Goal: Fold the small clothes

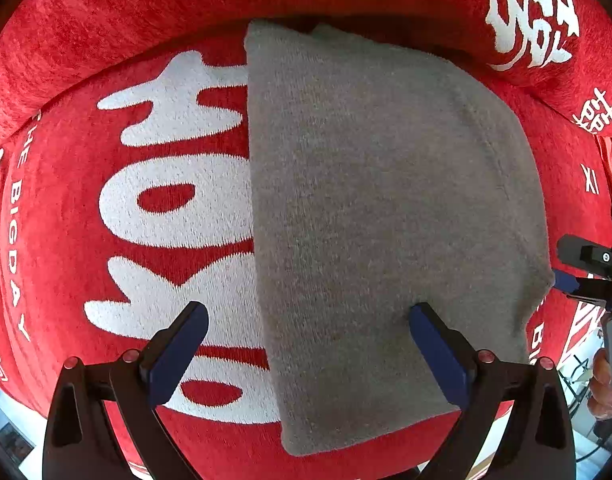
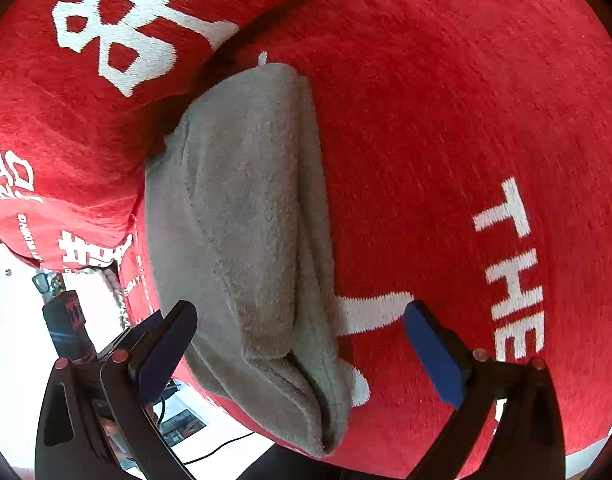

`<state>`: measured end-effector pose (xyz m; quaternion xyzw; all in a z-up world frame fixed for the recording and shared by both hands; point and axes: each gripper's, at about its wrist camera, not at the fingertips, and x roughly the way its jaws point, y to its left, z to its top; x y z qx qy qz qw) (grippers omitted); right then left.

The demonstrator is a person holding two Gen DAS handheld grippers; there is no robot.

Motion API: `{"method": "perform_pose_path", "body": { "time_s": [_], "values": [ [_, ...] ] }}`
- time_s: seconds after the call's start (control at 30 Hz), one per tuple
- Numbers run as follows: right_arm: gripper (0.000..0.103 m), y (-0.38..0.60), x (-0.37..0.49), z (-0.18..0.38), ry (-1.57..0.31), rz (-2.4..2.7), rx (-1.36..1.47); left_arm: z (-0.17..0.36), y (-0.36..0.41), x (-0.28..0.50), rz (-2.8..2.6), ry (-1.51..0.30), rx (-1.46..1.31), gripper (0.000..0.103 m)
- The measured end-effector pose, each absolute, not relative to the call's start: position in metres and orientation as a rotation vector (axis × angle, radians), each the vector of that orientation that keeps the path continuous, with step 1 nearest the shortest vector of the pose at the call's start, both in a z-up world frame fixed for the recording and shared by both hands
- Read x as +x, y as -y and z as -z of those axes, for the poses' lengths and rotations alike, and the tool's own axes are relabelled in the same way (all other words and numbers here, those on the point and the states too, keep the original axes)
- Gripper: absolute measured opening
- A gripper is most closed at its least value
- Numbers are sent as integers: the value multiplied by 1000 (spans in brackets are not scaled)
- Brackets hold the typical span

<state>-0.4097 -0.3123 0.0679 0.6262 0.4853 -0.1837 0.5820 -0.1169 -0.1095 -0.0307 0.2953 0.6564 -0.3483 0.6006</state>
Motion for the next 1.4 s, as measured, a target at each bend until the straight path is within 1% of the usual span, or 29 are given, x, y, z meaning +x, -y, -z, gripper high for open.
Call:
{"method": "perform_pose_path", "body": {
  "time_s": [0.17,0.33,0.43,0.63,0.87,0.9,0.93,0.97,1.0,1.03,1.07,1.1,1.13,1.23,1.33,1.4],
  "values": [
    [103,313,-402,-63,-1158,411,1445,25,112,-105,827,-1485,681,101],
    [103,315,-398,-57,-1170,407,1450,30,116,-95,847,-1495,675,101],
    [103,316,-396,-58,-1158,388,1443,32,119,-88,911,-1516,626,101],
    [103,318,-381,-54,-1099,245,1433,63,124,-72,1030,-1664,475,101],
    [103,319,-358,-48,-1004,156,1462,70,143,-78,1043,-1625,477,101],
    [103,320,-358,-47,-991,164,1479,70,143,-79,1034,-1620,477,99],
    [103,321,-359,-46,-979,184,1504,67,141,-79,1030,-1613,470,94],
    [103,320,-362,-46,-970,195,1524,63,139,-78,1031,-1604,460,81],
    [98,319,-364,-45,-952,204,1558,57,135,-76,1042,-1591,445,67],
    [82,318,-365,-43,-938,209,1595,54,135,-75,1049,-1584,441,61],
    [70,316,-366,-43,-953,223,1605,49,132,-73,1058,-1572,440,50],
    [47,315,-366,-42,-978,237,1595,46,130,-72,1065,-1568,436,46],
    [44,313,-366,-41,-1003,250,1589,42,130,-72,1077,-1567,429,45],
    [38,310,-371,-49,-942,229,1626,29,123,-69,1114,-1555,417,43],
    [37,303,-370,-65,-886,201,1644,8,104,-63,1146,-1543,398,43],
    [37,293,-368,-76,-885,183,1633,-9,88,-65,1159,-1519,392,43]
  ]
}}
